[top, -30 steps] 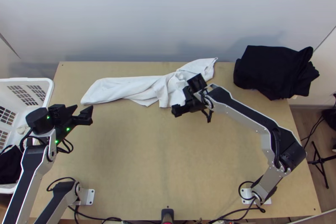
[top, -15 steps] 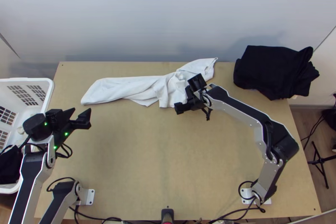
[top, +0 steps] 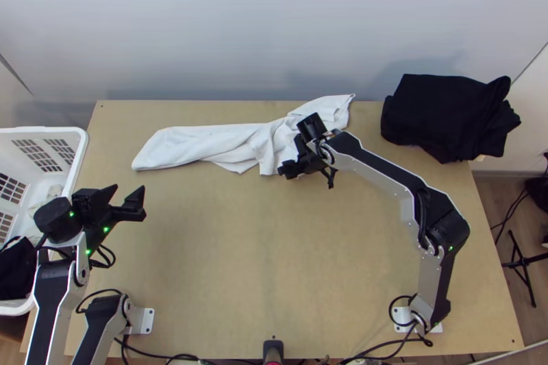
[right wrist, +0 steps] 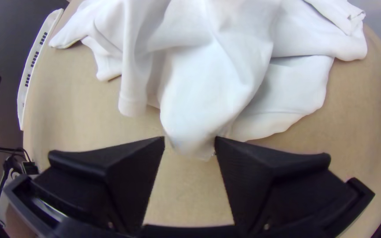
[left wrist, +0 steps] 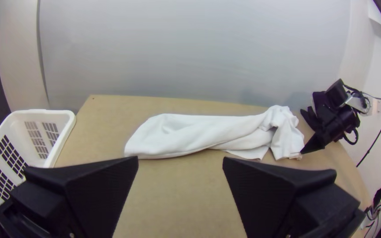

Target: Fold the t-shirt

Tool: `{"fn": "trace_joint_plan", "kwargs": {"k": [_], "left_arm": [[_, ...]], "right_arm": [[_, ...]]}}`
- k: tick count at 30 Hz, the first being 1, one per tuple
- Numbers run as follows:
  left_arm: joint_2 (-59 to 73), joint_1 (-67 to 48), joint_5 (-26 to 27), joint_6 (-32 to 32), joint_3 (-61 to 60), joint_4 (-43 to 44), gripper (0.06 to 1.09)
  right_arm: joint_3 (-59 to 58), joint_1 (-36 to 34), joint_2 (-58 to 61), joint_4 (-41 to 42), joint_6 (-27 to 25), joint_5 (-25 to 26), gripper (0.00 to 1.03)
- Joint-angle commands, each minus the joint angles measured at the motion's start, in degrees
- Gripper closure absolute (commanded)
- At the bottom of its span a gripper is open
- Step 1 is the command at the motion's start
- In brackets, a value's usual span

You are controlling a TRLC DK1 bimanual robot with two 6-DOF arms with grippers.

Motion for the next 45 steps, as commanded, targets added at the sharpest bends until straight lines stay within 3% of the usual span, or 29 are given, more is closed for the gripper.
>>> {"fn": "trace_joint_plan", "kwargs": {"k": [1, 2, 13, 24, 28, 31, 37, 42, 45], "left_arm": [[-0.8, 0.4, 0.0, 0.5, -0.7, -0.1, 0.15], [-0.8, 0.4, 0.0, 0.5, -0.7, -0.1, 0.15], [-0.7, 0.4, 0.0, 0.5, -0.6, 0.3, 0.15], [0.9, 0.4, -0.1, 2.0, -1.7, 0.8, 0.15], [8.0, 4.0, -0.7, 7.5, -5.2, 8.3, 0.14], [19.2, 8.0, -0.6, 8.1, -2.7, 11.9, 0.11], [26.6, 9.5, -0.1, 7.8, 3.7, 11.6, 0.12], [36.1, 7.9, 0.0, 6.4, 9.3, 9.3, 0.12], [41.4, 7.0, 3.5, 6.1, 13.9, 3.4, 0.12]], "right_arm": [[0.8, 0.7, 0.5, -1.1, -2.3, 0.1, 0.91], [0.7, 1.0, 0.4, -1.1, -2.7, 0.2, 0.99], [-2.2, 0.6, -6.7, -1.1, -4.2, 3.7, 0.99], [5.6, -0.5, -22.7, -6.2, -2.5, 3.7, 0.99], [6.1, -1.4, -26.4, -8.0, -2.5, 3.7, 0.99], [8.0, -2.1, -29.2, -10.3, -3.1, 3.7, 0.99], [16.3, -5.6, -35.0, -17.9, -3.5, 3.4, 0.99], [11.2, -7.2, -39.3, -18.9, -4.2, 3.1, 0.99], [8.1, -7.2, -40.1, -18.4, -3.9, 3.1, 0.99]]}}
